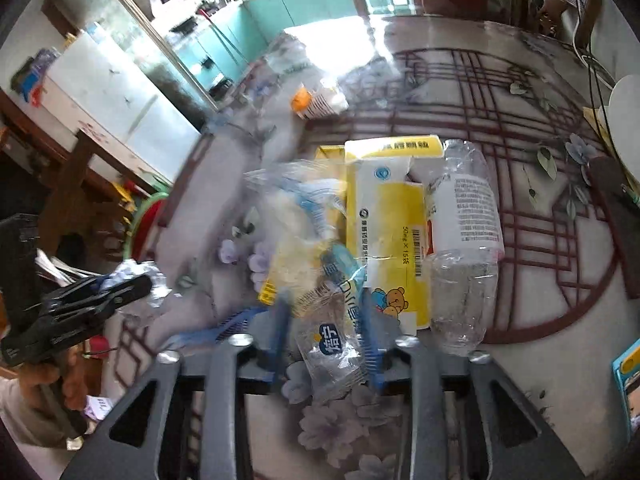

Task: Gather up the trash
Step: 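Carry the crumpled paper and the clear wrapper over the red bucket with both grippers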

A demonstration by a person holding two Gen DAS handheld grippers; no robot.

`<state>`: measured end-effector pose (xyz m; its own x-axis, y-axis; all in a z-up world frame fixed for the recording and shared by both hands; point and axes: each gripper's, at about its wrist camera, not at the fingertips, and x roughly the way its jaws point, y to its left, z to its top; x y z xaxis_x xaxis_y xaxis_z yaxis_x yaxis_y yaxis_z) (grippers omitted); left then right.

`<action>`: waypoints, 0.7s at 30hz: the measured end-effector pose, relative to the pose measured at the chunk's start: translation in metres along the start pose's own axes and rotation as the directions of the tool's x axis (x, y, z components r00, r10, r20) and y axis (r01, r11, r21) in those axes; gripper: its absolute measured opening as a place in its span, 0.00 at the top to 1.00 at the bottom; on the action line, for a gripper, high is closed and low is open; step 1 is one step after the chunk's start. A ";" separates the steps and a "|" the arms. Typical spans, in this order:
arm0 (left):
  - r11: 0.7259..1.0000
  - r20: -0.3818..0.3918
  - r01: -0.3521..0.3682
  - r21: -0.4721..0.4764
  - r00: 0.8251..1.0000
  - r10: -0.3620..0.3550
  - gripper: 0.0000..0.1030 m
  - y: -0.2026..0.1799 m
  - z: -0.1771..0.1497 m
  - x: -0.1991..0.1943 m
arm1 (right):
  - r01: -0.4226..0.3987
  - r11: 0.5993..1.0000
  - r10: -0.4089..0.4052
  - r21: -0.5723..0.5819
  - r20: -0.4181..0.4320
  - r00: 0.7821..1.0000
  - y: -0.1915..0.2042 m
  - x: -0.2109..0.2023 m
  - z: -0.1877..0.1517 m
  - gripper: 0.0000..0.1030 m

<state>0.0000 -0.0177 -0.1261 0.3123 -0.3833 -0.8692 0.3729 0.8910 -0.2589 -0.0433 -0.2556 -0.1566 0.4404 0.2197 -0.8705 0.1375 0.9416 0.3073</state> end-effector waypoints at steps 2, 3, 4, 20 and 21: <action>1.000 0.002 0.001 0.002 1.000 -0.001 0.59 0.001 -0.002 -0.002 | 0.003 1.000 -0.002 0.011 -0.010 1.000 -0.002 0.009 0.000 0.56; 1.000 0.002 -0.001 0.002 1.000 0.001 0.59 0.001 -0.003 -0.002 | 0.009 1.000 -0.008 0.021 -0.014 1.000 -0.004 0.013 0.000 0.54; 1.000 0.002 -0.002 0.001 1.000 0.002 0.59 0.002 -0.003 -0.003 | 0.013 0.999 -0.012 0.032 -0.015 1.000 -0.005 0.014 0.000 0.54; 1.000 -0.003 0.000 -0.001 1.000 0.000 0.59 0.003 -0.001 -0.002 | 0.017 0.985 -0.028 0.172 0.065 0.997 -0.029 0.005 0.011 0.59; 1.000 -0.002 -0.001 0.001 1.000 0.001 0.59 0.002 -0.001 -0.002 | 0.015 0.986 -0.028 0.167 0.077 0.997 -0.027 0.002 0.010 0.72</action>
<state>-0.0004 -0.0154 -0.1255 0.3108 -0.3823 -0.8702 0.3739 0.8909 -0.2579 -0.0367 -0.2833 -0.1631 0.5031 0.1726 -0.8468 0.2901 0.8893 0.3536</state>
